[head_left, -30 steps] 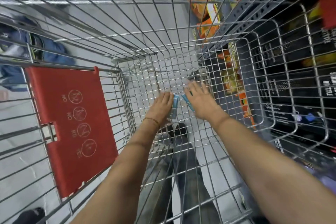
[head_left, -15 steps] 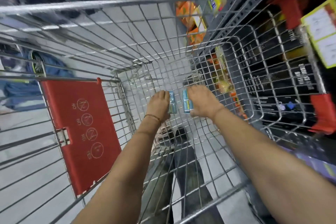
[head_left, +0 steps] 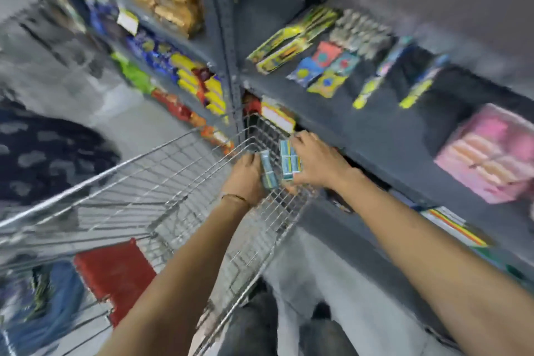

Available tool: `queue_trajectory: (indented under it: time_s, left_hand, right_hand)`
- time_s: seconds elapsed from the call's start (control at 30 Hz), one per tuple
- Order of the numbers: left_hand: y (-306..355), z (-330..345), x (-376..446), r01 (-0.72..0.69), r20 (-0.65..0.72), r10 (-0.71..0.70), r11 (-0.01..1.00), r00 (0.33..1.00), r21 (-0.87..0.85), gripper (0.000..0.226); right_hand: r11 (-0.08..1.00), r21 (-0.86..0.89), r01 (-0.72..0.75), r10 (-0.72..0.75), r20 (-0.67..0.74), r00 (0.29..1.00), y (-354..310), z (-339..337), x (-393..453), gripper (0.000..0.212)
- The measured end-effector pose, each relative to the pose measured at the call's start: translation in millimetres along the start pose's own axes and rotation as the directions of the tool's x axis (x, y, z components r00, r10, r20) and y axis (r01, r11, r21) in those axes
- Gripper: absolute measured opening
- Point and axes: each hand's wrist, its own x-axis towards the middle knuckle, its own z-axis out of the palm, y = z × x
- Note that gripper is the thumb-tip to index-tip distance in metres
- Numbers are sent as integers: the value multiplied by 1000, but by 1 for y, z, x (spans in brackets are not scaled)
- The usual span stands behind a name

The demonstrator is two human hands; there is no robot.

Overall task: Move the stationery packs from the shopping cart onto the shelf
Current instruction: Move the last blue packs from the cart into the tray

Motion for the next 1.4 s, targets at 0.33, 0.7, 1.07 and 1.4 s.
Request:
queue_trajectory:
  time_s: [0.33,0.7,1.07,1.4]
  left_hand:
    - [205,-23,-18,-358,-74,373,920,925,156,87]
    - [403,20,-47,-636,-27,656,741,755,216,88]
    - [503,50,-33,-671,204,639,701,742,243,63]
    - [490,67,-19,-726,267,675,655,688,213,41]
  right_hand:
    - [923,62,-381,385,-217,897,123,-66,-200,81]
    - [692,212,-691,722,-173,670,229,-63,-390,88]
    - [610,171,-774,788,-30,614,283,-53,-420,71]
    - [664,77,-744,743,41,668,289,-39,-410,47]
